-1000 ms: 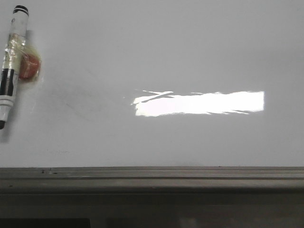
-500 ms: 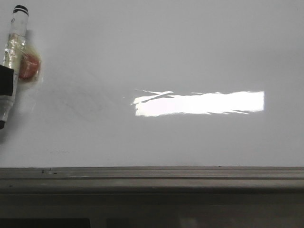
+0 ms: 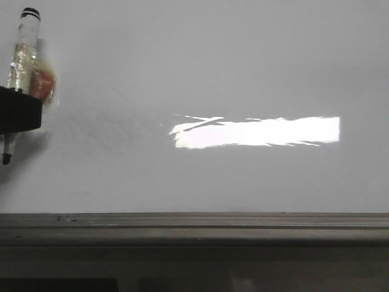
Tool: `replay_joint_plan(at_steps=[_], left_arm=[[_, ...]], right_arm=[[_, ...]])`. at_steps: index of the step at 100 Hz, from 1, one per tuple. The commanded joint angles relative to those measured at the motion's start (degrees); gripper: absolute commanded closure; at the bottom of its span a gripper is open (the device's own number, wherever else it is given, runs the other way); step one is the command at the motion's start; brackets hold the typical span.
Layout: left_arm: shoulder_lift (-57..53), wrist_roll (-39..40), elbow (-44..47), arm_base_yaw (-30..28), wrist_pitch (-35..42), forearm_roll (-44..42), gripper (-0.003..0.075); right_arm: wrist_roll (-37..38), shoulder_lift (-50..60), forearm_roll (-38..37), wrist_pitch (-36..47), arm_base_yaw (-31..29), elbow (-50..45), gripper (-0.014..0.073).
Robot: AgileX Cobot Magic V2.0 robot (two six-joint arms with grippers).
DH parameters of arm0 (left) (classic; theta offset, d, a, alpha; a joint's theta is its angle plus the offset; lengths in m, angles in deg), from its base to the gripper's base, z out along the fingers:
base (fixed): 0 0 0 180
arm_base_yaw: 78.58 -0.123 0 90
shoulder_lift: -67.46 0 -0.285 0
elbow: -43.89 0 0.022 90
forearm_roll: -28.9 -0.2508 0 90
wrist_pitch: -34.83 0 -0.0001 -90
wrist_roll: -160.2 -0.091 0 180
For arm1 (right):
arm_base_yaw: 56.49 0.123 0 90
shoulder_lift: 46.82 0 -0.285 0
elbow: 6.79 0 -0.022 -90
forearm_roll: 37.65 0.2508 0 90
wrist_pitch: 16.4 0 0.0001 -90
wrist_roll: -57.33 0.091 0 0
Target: Write number 7 on whiteboard
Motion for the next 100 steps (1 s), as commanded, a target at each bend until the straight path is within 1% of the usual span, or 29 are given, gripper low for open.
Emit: replay_joint_plan(at_steps=[1, 7, 8, 28, 39, 48, 55, 60, 65, 70, 75, 79, 87, 100], left_arm=[[1.2, 0.6, -1.2, 0.1, -1.6, 0.9, 0.063], [1.2, 0.6, -1.2, 0.1, -1.8, 0.9, 0.0734], [1.2, 0.6, -1.2, 0.1, -1.8, 0.9, 0.0741], [1.1, 0.6, -1.2, 0.1, -1.7, 0.1, 0.0738], [-0.1, 0.6, -1.3, 0.1, -1.6, -0.2, 0.0738], [-1.6, 0.6, -1.7, 0.1, -1.6, -3.8, 0.0738], [-2.6, 0.6, -1.7, 0.8, -1.6, -9.9, 0.0738], [-3.2, 0.6, -1.7, 1.7, -1.5, -14.8, 0.0738], [-3.7, 0.6, -1.7, 2.8, -1.2, -18.5, 0.0738], [-4.1, 0.6, -1.7, 4.0, -0.4, -21.5, 0.0738], [-4.5, 0.6, -1.7, 5.3, 0.6, -24.3, 0.0738], [-4.5, 0.6, -1.7, 6.4, 1.6, -26.6, 0.0738], [-4.5, 0.6, -1.7, 8.1, 3.9, -29.8, 0.0738], [-4.5, 0.6, -1.7, 10.7, 6.0, -31.3, 0.0738]], right_arm=[[0.0, -2.5, 0.2, 3.9, 4.7, 1.9, 0.0668], [0.0, -4.5, 0.2, 3.9, 8.9, 1.9, 0.0668], [0.0, -4.8, 0.2, 3.9, 9.3, 1.9, 0.0668], [0.0, -14.4, 0.7, 5.0, 20.7, 3.4, 0.0668], [0.0, -20.0, 2.2, 5.3, 26.0, 7.5, 0.0668], [-0.9, -24.8, 2.9, 4.2, 30.7, 11.5, 0.0656], [-1.3, -28.5, 3.3, 3.7, 34.5, 14.4, 0.0587], [-1.3, -31.1, 3.9, 3.7, 37.3, 16.3, 0.0501], [-1.3, -33.5, 3.9, 4.2, 40.9, 18.2, 0.0378], [-1.3, -35.9, 3.9, 4.9, 44.2, 20.2, 0.0282], [-1.3, -38.0, 3.9, 5.6, 47.4, 22.1, 0.0222], [-1.3, -39.8, 3.7, 6.4, 50.2, 23.5, 0.0205], [-1.3, -42.8, 2.4, 8.6, 54.7, 25.5, 0.0212], [-1.3, -47.4, 2.4, 13.6, 59.9, 27.5, 0.0212]])
